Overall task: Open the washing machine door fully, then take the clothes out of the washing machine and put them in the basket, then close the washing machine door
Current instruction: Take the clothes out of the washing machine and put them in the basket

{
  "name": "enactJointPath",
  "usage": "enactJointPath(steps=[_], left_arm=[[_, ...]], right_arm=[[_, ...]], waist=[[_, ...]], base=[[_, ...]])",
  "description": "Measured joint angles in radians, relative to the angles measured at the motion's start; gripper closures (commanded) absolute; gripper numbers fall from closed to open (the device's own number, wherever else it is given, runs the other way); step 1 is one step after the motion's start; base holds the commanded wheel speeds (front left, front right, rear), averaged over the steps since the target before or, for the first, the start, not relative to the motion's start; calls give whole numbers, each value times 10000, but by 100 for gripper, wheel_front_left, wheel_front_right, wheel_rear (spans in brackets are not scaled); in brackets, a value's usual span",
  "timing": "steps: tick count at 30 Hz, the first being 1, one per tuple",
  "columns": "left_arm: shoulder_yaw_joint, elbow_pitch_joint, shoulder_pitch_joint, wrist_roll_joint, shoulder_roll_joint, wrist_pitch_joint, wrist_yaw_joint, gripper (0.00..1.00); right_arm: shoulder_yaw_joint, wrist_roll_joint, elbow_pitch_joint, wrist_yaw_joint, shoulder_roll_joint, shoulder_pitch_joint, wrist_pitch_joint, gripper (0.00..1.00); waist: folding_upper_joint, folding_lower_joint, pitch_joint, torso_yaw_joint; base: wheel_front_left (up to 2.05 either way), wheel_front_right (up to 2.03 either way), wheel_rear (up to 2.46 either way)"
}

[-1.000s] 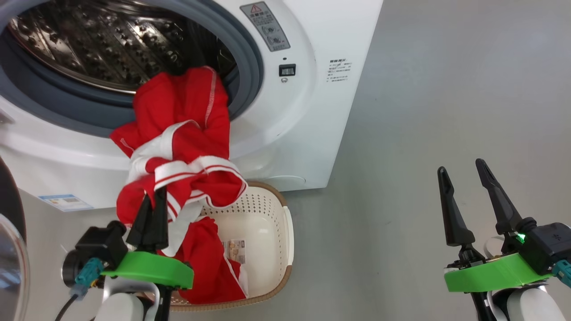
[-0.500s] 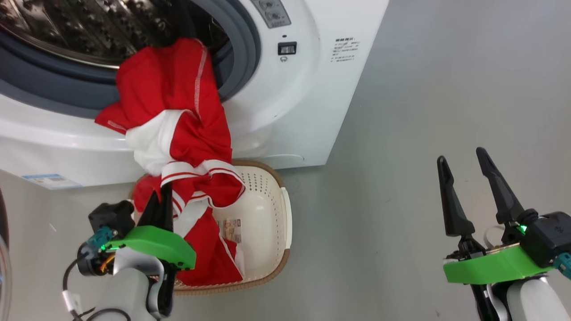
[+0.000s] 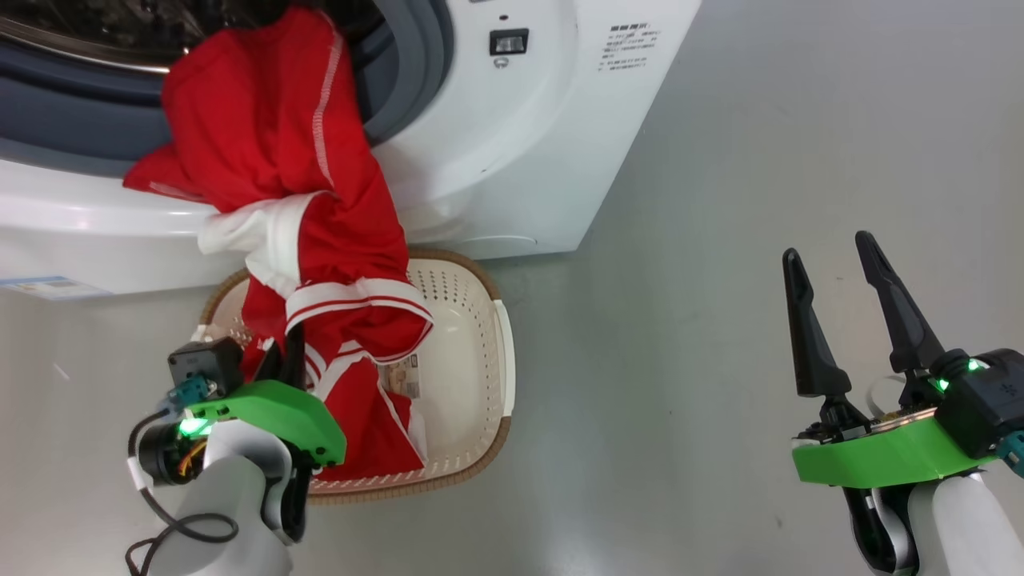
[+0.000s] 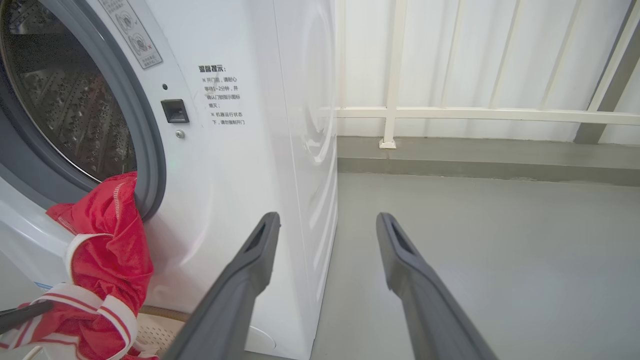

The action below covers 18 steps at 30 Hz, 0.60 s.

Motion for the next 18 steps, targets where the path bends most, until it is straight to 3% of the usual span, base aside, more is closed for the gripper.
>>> enactJointPath(steps=[18], left_arm=[[52,2608,-1485,8,-58,0,-69,100]], right_arm=[[245,-2,-38,0,-4,-610,0,0]], waist=[[0,0,1212,-251]], base=[[0,0,0]])
